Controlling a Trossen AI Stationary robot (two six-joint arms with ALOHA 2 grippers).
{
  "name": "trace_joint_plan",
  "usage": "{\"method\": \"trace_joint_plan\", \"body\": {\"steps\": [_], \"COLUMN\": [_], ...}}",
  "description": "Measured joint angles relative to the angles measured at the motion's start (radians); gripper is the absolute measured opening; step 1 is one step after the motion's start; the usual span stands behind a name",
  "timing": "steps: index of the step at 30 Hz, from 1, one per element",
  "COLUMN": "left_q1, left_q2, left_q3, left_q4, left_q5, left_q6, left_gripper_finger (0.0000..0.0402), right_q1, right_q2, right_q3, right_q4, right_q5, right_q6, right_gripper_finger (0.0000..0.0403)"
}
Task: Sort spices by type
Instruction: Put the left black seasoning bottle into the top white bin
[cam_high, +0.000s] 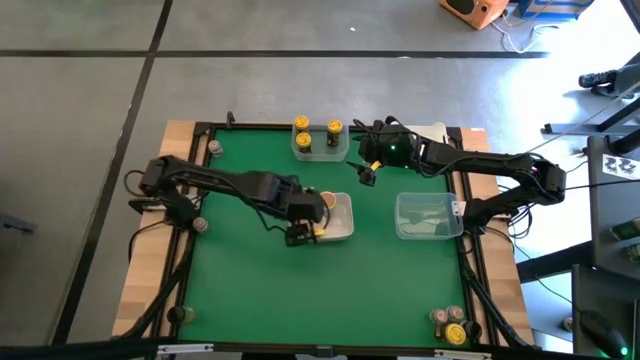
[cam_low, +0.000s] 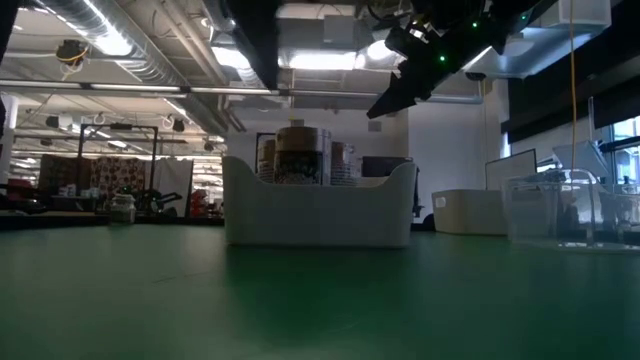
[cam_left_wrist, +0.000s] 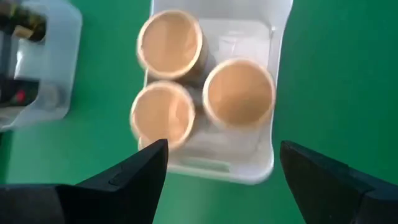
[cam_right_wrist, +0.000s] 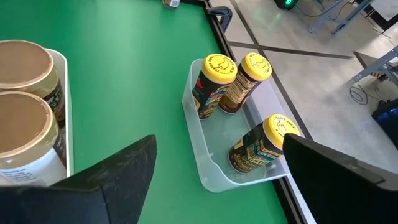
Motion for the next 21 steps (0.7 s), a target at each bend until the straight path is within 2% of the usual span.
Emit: {"method": "trace_joint_plan", "body": {"steps": [8,21], "left_q1": [-0.048,-0.109], "left_q2": [-0.156,-0.359], "left_q3": [-0.021,-0.208], "left_q4": [-0.153,-0.239], "left_q5": [-0.041,-0.077], "left_q6": [-0.131,-0.278], "left_gripper_finger": [0.0292,0.0292], "right_q1": [0.000,0.000], "right_q2": [0.000,0.000], "right_q3": [0.000,0.000], "right_q4": [-0.001,-0.002], "right_q5": [0.000,0.000], "right_q6": [0.000,0.000], "right_gripper_finger": [0.0348,0.0348]}}
